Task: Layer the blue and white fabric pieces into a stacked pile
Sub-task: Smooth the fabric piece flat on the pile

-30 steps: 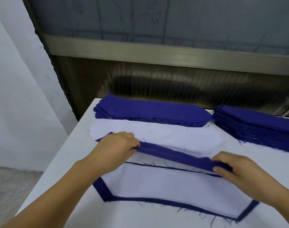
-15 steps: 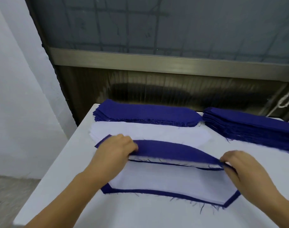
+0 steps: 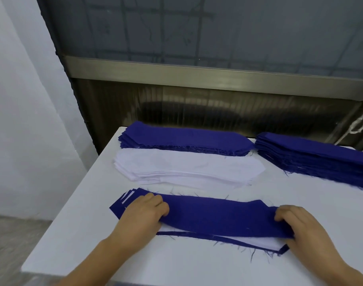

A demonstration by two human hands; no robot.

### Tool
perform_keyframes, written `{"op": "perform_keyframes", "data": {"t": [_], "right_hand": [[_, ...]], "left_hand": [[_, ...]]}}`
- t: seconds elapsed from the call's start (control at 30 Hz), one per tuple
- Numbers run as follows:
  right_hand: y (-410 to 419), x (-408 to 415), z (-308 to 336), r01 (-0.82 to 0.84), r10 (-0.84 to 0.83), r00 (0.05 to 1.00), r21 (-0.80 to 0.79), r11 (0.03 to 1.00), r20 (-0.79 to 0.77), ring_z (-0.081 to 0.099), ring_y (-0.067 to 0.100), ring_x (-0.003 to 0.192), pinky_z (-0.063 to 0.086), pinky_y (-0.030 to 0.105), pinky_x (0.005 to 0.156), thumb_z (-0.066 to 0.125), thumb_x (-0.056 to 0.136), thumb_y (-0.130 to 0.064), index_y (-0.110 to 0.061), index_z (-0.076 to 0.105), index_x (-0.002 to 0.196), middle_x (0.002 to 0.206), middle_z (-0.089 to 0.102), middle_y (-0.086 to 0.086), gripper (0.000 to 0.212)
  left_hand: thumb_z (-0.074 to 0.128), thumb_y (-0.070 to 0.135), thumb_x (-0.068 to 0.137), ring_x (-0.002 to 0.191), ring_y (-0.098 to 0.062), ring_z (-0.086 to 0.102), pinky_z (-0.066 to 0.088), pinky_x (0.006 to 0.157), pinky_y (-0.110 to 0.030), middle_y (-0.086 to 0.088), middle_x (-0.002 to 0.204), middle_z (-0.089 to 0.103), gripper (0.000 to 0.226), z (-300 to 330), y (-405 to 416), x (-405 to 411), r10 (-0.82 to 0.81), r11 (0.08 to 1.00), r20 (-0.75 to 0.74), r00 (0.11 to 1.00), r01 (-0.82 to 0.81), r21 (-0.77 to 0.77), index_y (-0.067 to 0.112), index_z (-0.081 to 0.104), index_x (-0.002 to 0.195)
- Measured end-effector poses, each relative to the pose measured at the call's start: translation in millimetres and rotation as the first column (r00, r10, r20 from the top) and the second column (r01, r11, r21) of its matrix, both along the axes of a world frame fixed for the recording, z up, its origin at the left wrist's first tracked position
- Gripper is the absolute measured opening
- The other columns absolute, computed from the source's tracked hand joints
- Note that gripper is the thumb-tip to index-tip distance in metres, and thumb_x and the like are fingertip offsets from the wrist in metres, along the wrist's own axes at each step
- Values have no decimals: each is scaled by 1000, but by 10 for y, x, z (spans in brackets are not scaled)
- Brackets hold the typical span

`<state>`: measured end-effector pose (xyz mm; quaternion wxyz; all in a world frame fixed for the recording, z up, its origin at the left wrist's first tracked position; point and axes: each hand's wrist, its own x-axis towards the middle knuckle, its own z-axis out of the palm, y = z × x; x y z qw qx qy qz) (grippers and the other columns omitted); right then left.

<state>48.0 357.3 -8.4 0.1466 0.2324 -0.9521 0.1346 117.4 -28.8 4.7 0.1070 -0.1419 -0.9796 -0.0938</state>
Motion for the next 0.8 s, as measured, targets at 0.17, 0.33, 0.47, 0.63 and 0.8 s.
{"op": "perform_keyframes", "data": {"t": [0.17,0.33,0.47,0.63,0.8], "right_hand": [[-101,-197,205,76,-91,991,-155,985,-97,53,18,81,38,14,70,64,47,31,-16,63,82,87,61,-4,59],[30,-170,124,-68,93,977,134,989,-192,51,21,94,31,18,93,60,42,27,-5,69,78,94,64,4,49],[183,-106,-16,-118,127,990,134,984,-62,49,11,95,26,9,94,46,46,9,-13,66,74,101,50,-13,41],[225,-113,21,-64,71,993,75,995,-91,47,9,95,27,9,91,53,54,16,-12,66,77,102,55,-10,39],[164,-117,47,51,-56,995,-61,997,-88,46,16,100,29,9,88,54,57,21,-9,62,79,104,59,2,38]], "left_hand": [[78,-1,33,54,-7,50,40,44,-17,15,62,54,42,3,3,-1,55,996,23,998,-57,62,24,62,63],[69,-3,55,63,-11,50,43,51,-24,11,69,55,29,-57,-50,-21,110,990,55,992,-114,82,20,63,71],[75,-6,49,57,-10,50,41,45,-21,12,63,53,33,-25,-48,-6,90,989,33,995,-93,111,20,61,63],[53,11,78,84,-8,44,38,71,-22,15,91,53,21,-95,-98,-6,108,989,94,990,-117,96,23,61,92],[51,20,79,87,-4,43,33,71,-16,18,94,51,19,-71,-114,4,93,990,123,988,-105,95,28,58,95]]}}
